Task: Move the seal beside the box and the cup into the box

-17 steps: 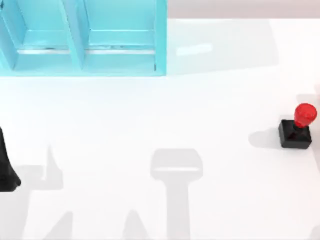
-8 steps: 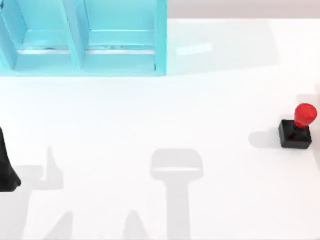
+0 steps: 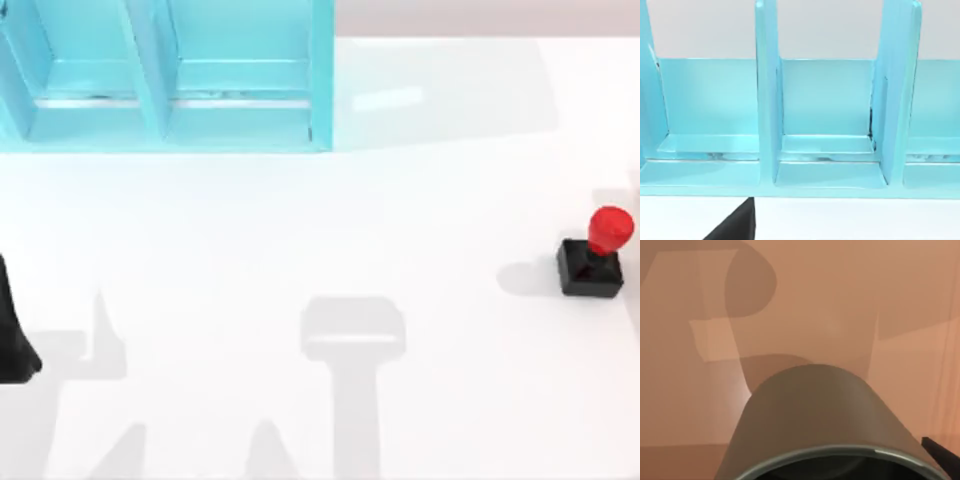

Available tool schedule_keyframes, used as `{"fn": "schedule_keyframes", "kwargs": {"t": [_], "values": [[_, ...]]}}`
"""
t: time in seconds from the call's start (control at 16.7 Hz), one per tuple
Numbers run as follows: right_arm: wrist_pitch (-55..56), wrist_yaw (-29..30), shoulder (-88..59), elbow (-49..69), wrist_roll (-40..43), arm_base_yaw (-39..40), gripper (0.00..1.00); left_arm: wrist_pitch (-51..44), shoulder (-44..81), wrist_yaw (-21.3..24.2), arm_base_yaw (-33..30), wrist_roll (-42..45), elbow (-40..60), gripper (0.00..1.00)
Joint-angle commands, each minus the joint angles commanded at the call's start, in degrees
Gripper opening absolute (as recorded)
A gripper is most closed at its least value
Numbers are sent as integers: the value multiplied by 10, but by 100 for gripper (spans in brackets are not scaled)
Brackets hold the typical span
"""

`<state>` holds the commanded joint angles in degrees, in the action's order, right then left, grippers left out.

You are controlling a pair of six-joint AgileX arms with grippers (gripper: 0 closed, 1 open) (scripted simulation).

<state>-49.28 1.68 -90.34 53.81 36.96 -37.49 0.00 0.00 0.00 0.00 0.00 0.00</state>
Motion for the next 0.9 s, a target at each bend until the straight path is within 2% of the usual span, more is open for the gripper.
{"fn": "schedule_keyframes", "kwargs": {"t": [0.66, 0.9], "values": [[0, 0, 0, 0, 0, 0, 98, 0, 0, 0, 0, 0, 0, 100], [0, 0, 0, 0, 0, 0, 100, 0, 0, 0, 0, 0, 0, 100]]}}
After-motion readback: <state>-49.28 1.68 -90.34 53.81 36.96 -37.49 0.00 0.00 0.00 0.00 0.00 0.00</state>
